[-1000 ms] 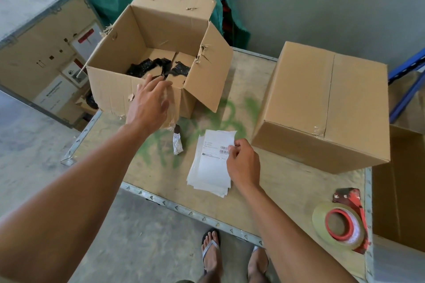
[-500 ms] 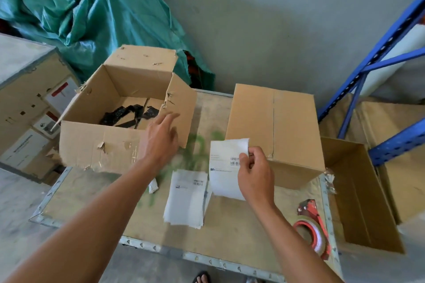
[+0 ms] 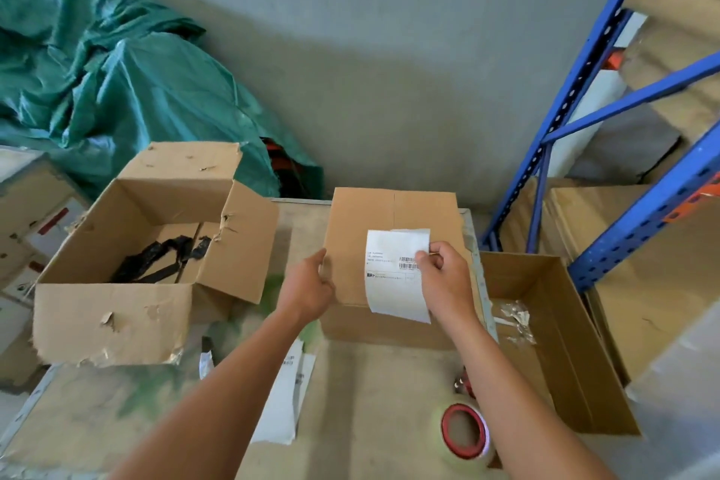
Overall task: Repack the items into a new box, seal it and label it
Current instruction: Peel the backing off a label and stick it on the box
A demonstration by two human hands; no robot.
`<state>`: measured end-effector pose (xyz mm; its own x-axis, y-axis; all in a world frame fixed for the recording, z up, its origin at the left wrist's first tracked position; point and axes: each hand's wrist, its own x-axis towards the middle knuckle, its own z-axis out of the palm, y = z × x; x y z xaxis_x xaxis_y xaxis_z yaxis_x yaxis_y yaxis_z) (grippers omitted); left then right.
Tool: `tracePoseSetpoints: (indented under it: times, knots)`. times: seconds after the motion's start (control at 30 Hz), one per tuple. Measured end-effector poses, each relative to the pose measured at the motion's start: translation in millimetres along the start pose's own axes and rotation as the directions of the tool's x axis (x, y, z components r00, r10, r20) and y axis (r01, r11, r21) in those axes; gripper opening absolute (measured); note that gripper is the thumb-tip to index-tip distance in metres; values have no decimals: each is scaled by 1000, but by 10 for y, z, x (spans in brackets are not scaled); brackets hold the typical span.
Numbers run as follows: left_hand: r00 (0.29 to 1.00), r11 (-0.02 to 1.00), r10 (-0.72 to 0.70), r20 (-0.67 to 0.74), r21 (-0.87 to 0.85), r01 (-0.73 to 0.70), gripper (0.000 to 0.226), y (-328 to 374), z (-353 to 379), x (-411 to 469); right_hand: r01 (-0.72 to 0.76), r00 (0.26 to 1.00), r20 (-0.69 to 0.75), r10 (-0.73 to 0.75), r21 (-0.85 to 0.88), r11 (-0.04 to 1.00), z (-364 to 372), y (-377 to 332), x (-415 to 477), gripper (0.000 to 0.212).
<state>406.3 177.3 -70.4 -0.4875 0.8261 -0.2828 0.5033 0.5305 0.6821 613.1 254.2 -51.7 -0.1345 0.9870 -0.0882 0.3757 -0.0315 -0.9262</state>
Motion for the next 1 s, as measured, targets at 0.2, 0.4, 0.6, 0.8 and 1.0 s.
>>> tracePoseSetpoints:
  times: [0.2,0.4,0.6,0.8,1.0]
  knots:
    - [997,997,-79,-23,-5,79,66,-17,5,-62,-12,997,71,8,56,998,-25,-107,54,11]
    - [999,999,-34,26,-11,34,52,50,-54,-63,23,995,99,-31,80,997,-73,-301,58,10]
    - [1000,989,19,-17,-150,-21,41,269,-198,-113,16,989,142,-30,96,995,16,-439,2,8]
    - [991,769,134,-30,-628,-123,20,476,-436,-204,9,984,174,-26,95,995,152,-490,-18,8]
    - [975,814,208,-83,-538,-219,17,546,-658,-76,-15,969,244,-44,235,972,117,-720,22,13]
